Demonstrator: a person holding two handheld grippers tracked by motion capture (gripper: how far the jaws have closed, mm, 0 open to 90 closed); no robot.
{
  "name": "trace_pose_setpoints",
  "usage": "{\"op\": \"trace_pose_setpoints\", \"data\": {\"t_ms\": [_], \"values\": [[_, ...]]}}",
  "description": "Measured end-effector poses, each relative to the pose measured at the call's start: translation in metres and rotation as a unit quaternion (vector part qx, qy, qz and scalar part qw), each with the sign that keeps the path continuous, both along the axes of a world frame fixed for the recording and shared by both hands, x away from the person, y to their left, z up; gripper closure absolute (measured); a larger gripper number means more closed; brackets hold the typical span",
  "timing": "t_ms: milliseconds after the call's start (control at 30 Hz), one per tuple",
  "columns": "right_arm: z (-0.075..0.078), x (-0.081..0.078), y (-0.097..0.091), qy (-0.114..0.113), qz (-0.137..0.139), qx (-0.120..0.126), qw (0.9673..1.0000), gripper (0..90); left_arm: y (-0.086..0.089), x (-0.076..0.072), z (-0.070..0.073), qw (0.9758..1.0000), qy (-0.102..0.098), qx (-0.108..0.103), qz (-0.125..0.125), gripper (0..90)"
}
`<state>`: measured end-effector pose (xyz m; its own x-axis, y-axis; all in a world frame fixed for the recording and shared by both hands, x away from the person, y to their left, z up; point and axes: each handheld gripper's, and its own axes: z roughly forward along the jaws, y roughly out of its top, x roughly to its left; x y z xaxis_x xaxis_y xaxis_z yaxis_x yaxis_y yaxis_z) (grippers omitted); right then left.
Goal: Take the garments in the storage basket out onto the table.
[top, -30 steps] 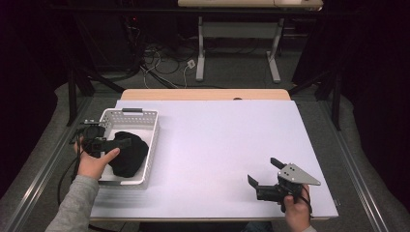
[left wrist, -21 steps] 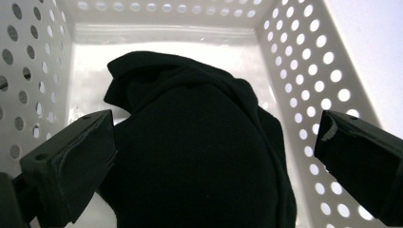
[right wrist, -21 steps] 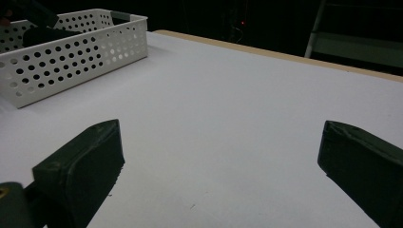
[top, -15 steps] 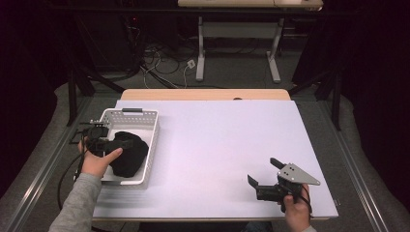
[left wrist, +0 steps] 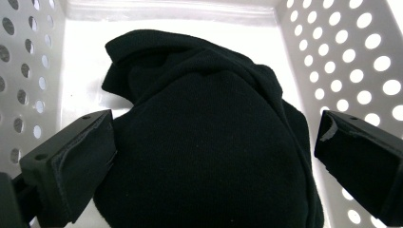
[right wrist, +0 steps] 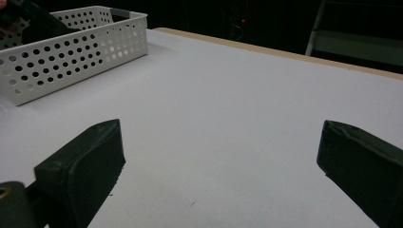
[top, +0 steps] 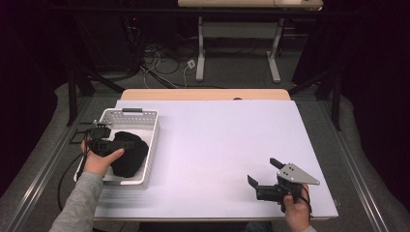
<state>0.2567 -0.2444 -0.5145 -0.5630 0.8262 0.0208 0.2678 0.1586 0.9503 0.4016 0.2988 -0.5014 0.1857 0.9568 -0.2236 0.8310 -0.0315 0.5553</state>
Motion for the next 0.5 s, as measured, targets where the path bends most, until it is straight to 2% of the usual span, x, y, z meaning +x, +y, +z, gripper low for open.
{"op": "trace_pose_setpoints", "data": {"t_ms": [200,500], "values": [[-0.0008,0.0010,0.0006,-0.001,-0.001,0.002,1.0000,1.8,0.0004,0.0013,-0.0017,1.0000,0.005,-0.006,0.002,0.5],[-0.0010,0.0010,0.0008,0.001,0.001,0.001,1.0000,2.0,0.0003,0.0045,-0.0059,0.9998,0.017,0.006,-0.003,0.5]]}}
